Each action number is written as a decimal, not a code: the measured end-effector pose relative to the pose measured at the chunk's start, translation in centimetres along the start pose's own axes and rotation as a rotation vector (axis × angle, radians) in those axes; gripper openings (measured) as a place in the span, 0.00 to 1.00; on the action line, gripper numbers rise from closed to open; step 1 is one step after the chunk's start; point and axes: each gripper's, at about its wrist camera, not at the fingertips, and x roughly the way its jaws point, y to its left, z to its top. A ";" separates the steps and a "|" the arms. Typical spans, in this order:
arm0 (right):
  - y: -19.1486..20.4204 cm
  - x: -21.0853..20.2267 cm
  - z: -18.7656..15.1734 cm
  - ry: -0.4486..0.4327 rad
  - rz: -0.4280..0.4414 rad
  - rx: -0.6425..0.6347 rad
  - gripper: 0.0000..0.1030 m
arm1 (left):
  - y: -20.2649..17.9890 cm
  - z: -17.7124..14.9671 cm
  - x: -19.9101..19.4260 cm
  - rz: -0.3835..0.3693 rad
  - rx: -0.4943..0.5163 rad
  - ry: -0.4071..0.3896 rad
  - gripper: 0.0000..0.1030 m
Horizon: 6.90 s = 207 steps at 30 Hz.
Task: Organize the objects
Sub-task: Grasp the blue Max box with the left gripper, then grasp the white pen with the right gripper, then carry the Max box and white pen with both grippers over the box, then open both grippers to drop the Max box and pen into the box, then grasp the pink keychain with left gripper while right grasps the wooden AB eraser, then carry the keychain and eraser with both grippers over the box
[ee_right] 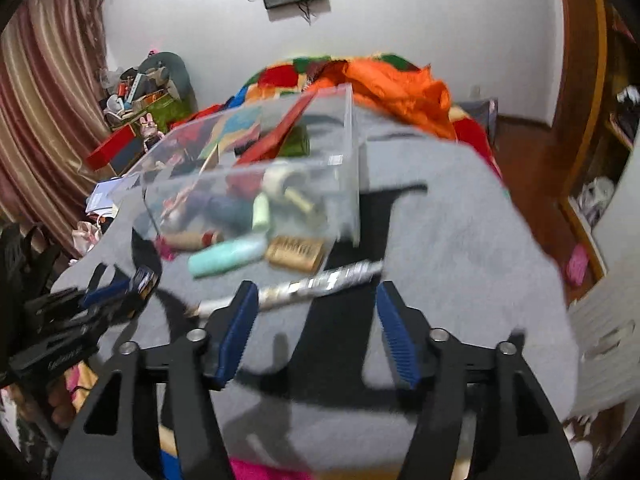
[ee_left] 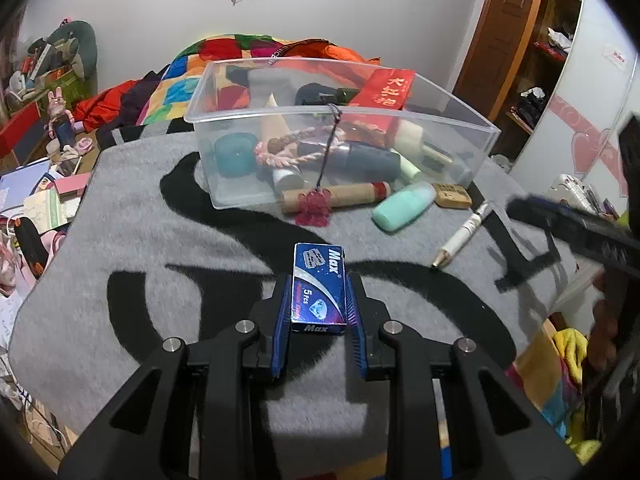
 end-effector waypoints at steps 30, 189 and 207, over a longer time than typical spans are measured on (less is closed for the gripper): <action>5.2 0.0 -3.4 0.182 0.077 -0.634 0.78 | 0.2 -0.5 -0.6 0.041 0.041 0.029 0.49; 1.6 0.0 2.6 -0.073 0.102 -0.046 0.38 | 0.1 4.8 -3.3 0.108 -0.079 -0.186 0.21; 1.3 -1.8 5.3 -0.160 0.093 -0.041 0.38 | -0.7 10.2 -2.8 0.143 0.003 -0.233 0.21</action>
